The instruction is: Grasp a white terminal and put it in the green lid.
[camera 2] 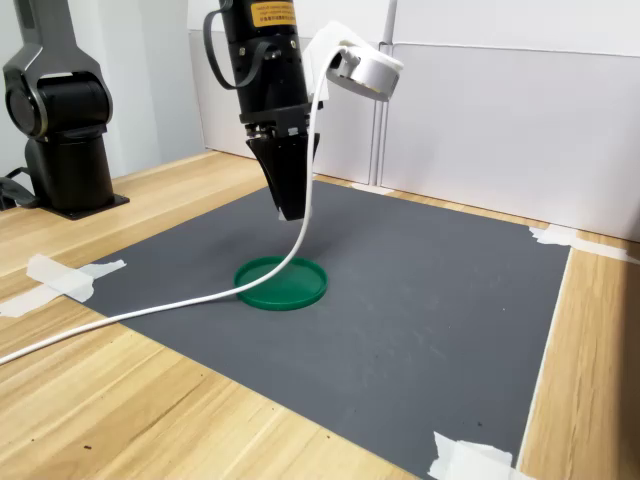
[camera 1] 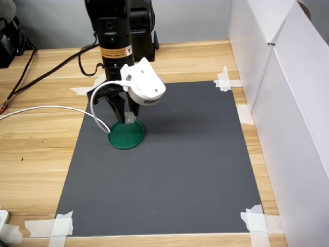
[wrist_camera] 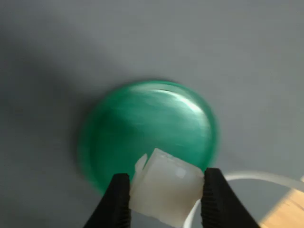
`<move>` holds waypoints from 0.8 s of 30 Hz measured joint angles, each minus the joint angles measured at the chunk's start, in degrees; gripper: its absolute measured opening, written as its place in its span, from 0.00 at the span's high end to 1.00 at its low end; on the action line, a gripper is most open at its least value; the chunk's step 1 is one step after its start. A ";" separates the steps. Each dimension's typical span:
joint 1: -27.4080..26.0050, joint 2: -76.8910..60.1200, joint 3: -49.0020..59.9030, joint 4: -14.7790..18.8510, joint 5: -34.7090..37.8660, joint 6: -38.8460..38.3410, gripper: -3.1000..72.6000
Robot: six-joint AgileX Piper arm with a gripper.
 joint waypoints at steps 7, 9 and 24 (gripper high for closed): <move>-1.69 1.99 0.00 0.65 -0.71 -3.93 0.50; -1.69 3.16 0.00 0.92 -0.65 -4.50 0.50; -1.69 8.28 0.00 1.66 -0.49 -11.73 0.50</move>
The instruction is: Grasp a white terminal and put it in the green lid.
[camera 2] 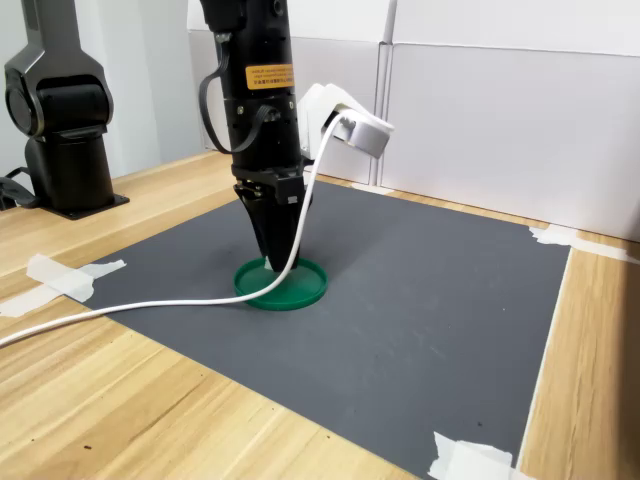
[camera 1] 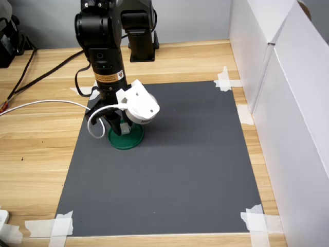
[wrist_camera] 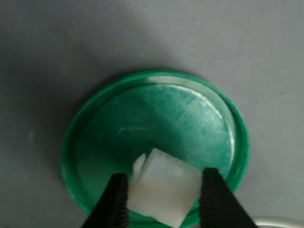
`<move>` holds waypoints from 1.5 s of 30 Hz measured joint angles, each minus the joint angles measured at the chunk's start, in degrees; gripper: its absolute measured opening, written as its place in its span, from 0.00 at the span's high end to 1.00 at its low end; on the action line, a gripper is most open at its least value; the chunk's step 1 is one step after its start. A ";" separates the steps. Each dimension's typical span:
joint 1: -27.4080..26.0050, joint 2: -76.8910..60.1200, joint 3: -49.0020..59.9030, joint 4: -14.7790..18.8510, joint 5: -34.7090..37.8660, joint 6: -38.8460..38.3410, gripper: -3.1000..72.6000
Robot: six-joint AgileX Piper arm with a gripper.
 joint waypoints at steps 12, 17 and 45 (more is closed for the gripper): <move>0.05 0.40 0.00 1.01 0.11 -0.56 0.45; 0.05 -0.92 0.00 2.00 -0.62 0.77 0.34; 0.05 -43.03 1.92 12.69 -19.44 25.06 0.98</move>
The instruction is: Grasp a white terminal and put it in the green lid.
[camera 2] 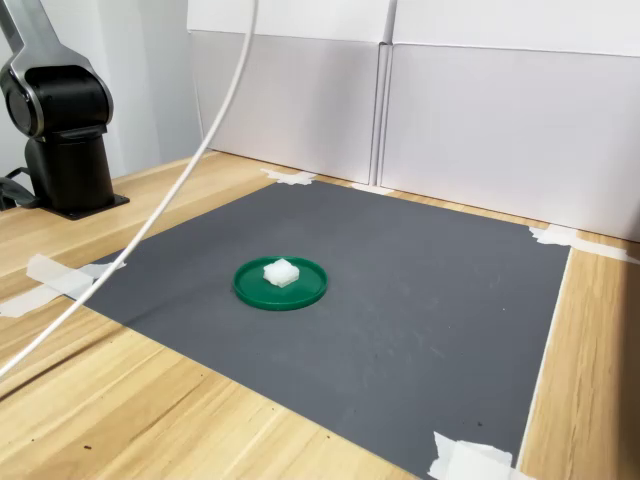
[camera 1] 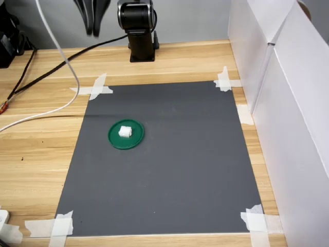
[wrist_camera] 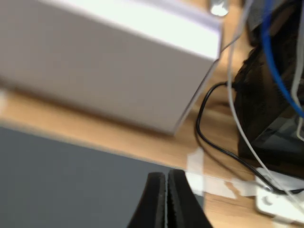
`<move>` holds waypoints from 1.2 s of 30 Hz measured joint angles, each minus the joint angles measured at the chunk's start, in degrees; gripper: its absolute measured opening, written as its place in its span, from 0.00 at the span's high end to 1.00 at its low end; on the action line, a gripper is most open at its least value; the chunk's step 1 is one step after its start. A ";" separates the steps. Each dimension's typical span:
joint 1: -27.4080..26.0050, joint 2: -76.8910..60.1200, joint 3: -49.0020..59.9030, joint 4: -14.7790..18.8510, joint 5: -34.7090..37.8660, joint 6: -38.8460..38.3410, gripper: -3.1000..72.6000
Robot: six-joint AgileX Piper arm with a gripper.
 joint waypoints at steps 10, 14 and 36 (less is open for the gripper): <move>0.00 -23.16 17.00 -4.11 -3.05 17.69 0.98; 0.00 -31.22 24.58 -3.65 -2.98 17.79 0.98; 0.00 -53.29 47.21 -3.43 3.18 17.92 0.98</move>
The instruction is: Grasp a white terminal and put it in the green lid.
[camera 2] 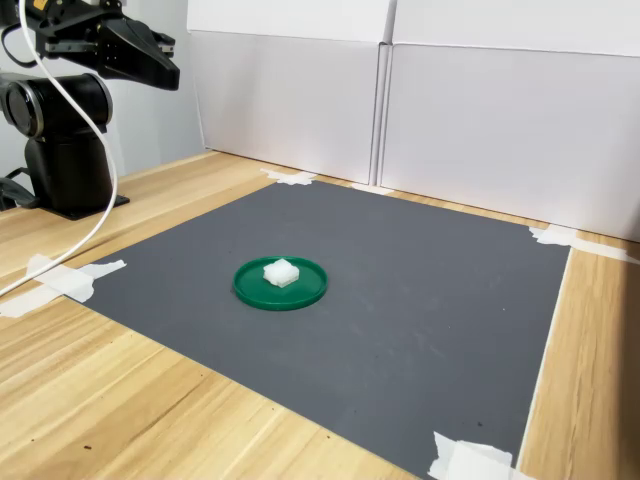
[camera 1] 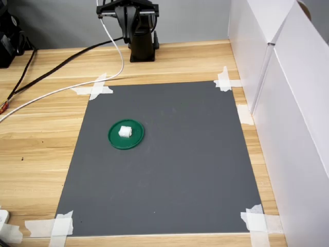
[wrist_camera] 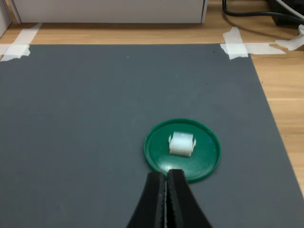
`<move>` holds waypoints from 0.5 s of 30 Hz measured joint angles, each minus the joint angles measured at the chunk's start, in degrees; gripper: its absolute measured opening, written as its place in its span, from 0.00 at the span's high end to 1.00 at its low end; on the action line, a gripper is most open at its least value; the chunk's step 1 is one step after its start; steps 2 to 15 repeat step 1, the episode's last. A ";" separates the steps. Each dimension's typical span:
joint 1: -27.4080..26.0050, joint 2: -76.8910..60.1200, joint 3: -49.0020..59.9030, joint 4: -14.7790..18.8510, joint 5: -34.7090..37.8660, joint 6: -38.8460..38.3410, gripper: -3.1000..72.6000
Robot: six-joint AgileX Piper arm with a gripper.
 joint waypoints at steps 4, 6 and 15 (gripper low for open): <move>0.00 -0.35 0.33 0.00 0.21 0.00 0.98; 0.00 -0.35 0.33 0.00 0.21 0.00 0.98; 0.00 -0.35 0.33 0.00 0.21 0.00 0.98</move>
